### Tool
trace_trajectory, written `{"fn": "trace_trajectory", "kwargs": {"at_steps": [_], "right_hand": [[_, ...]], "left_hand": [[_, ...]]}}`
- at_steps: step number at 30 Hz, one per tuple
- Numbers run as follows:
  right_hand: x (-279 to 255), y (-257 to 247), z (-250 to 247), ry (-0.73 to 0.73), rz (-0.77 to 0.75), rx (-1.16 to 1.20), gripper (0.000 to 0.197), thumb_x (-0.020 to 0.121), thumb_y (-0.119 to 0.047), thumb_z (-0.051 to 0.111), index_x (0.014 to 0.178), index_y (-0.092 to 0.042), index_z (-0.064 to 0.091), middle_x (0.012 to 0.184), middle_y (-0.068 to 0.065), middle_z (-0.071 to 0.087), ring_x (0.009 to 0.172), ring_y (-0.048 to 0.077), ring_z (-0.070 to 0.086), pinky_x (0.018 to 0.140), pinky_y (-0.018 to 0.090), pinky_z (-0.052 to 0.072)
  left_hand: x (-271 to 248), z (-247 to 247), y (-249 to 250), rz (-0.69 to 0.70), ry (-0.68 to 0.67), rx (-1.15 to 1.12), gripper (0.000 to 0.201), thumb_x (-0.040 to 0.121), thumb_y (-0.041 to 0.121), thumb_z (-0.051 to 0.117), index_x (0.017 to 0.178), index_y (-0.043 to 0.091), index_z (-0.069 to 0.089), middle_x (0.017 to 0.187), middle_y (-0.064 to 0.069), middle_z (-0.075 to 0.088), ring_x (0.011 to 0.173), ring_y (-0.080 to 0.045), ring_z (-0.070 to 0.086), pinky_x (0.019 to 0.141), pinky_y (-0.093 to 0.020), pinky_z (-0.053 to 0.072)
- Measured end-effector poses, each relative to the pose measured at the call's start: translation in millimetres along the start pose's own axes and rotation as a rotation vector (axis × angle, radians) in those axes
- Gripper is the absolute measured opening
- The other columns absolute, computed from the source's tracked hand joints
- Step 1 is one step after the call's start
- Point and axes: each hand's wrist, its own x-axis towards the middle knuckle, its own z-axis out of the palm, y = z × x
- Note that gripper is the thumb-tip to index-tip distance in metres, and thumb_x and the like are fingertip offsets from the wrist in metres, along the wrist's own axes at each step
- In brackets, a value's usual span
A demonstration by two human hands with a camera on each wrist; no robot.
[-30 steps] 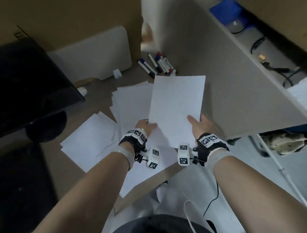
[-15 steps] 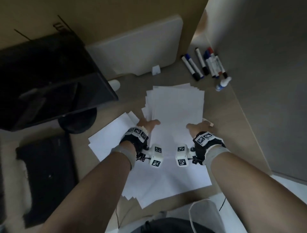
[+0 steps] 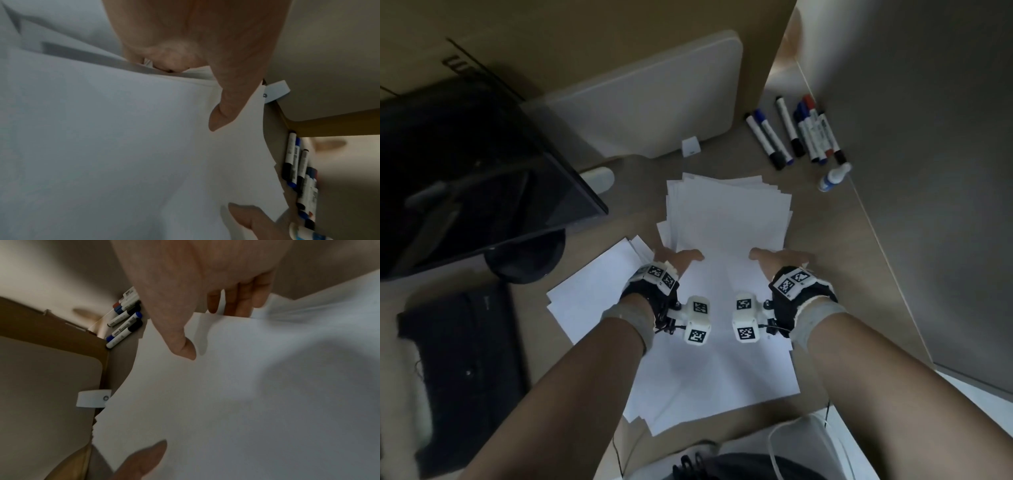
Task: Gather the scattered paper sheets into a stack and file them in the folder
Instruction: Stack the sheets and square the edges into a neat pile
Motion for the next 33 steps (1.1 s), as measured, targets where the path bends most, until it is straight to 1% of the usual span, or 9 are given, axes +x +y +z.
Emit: {"fn": "trace_trajectory", "kwargs": {"at_steps": [8, 13, 17, 20, 23, 27, 29, 31, 33], "right_hand": [[1.0, 9.3, 6.8, -0.047, -0.062, 0.117, 0.099, 0.037, -0.061, 0.074, 0.120, -0.011, 0.054, 0.100, 0.006, 0.064, 0.083, 0.028, 0.063, 0.087, 0.043, 0.053], [-25.5, 9.7, -8.6, 0.012, -0.089, 0.091, 0.054, 0.077, -0.042, 0.070, 0.111, -0.002, 0.055, 0.083, 0.005, 0.055, 0.079, 0.026, 0.062, 0.076, 0.035, 0.053], [-19.5, 31.3, -20.5, -0.024, -0.121, 0.067, 0.071, 0.073, -0.047, 0.075, 0.129, -0.010, 0.051, 0.119, 0.011, 0.060, 0.102, 0.031, 0.061, 0.088, 0.037, 0.050], [-17.7, 41.6, -20.9, -0.081, -0.070, 0.042, 0.048, 0.068, -0.053, 0.076, 0.090, -0.015, 0.056, 0.086, 0.008, 0.064, 0.070, 0.026, 0.058, 0.074, 0.033, 0.054], [-13.7, 48.9, -19.9, -0.015, -0.089, -0.013, 0.043, 0.070, -0.051, 0.074, 0.072, -0.014, 0.051, 0.059, 0.000, 0.048, 0.050, 0.019, 0.045, 0.051, 0.026, 0.038], [-14.6, 59.6, -28.1, 0.076, -0.155, 0.042, 0.060, 0.060, -0.059, 0.076, 0.091, -0.011, 0.058, 0.090, 0.003, 0.065, 0.068, 0.022, 0.060, 0.073, 0.035, 0.054], [-20.7, 62.7, -36.7, 0.004, -0.187, 0.079, 0.069, 0.063, -0.065, 0.075, 0.109, -0.016, 0.062, 0.104, 0.003, 0.064, 0.084, 0.025, 0.060, 0.084, 0.037, 0.050], [-29.4, 63.8, -45.6, -0.132, -0.156, 0.064, 0.086, 0.070, -0.065, 0.073, 0.136, -0.016, 0.049, 0.124, 0.008, 0.058, 0.100, 0.030, 0.056, 0.085, 0.038, 0.045], [-34.0, 65.9, -52.1, -0.177, -0.151, -0.076, 0.086, 0.078, -0.058, 0.070, 0.144, -0.012, 0.040, 0.135, 0.013, 0.052, 0.107, 0.030, 0.055, 0.089, 0.036, 0.044]], "left_hand": [[-9.3, 1.0, -4.2, 0.036, -0.053, -0.082, 0.081, 0.071, 0.026, 0.083, 0.138, 0.006, 0.043, 0.136, -0.016, 0.053, 0.124, -0.033, 0.052, 0.106, -0.044, 0.043], [-13.7, -0.7, -4.9, 0.066, -0.062, -0.038, 0.075, 0.075, 0.026, 0.081, 0.137, 0.004, 0.045, 0.133, -0.017, 0.055, 0.122, -0.033, 0.054, 0.105, -0.044, 0.044], [-23.8, 1.8, -11.4, 0.058, -0.108, -0.036, 0.080, 0.069, 0.033, 0.084, 0.135, 0.005, 0.047, 0.131, -0.014, 0.057, 0.119, -0.032, 0.057, 0.102, -0.042, 0.047], [-31.2, 10.6, -16.2, 0.069, -0.133, 0.058, 0.073, 0.074, 0.032, 0.081, 0.133, 0.002, 0.048, 0.130, -0.014, 0.057, 0.119, -0.032, 0.056, 0.097, -0.037, 0.047], [-38.2, 19.6, -17.2, 0.095, -0.118, 0.068, 0.064, 0.079, 0.029, 0.077, 0.130, 0.001, 0.051, 0.128, -0.015, 0.059, 0.118, -0.032, 0.057, 0.098, -0.038, 0.047], [-45.0, 20.5, -21.1, 0.145, -0.096, -0.008, 0.061, 0.088, 0.028, 0.068, 0.136, 0.001, 0.043, 0.136, -0.013, 0.051, 0.127, -0.031, 0.048, 0.103, -0.034, 0.037], [-46.2, 14.6, -21.3, 0.131, -0.059, -0.153, 0.052, 0.086, 0.028, 0.070, 0.127, 0.002, 0.052, 0.134, -0.015, 0.055, 0.124, -0.033, 0.053, 0.106, -0.039, 0.041], [-43.9, 6.0, -21.4, 0.109, 0.000, -0.222, 0.058, 0.087, 0.030, 0.069, 0.132, 0.000, 0.049, 0.141, -0.014, 0.050, 0.128, -0.033, 0.050, 0.109, -0.039, 0.038], [-40.3, -3.9, -21.4, 0.078, 0.079, -0.247, 0.074, 0.088, 0.036, 0.067, 0.146, 0.004, 0.034, 0.150, -0.010, 0.039, 0.137, -0.031, 0.039, 0.110, -0.035, 0.031]]}}
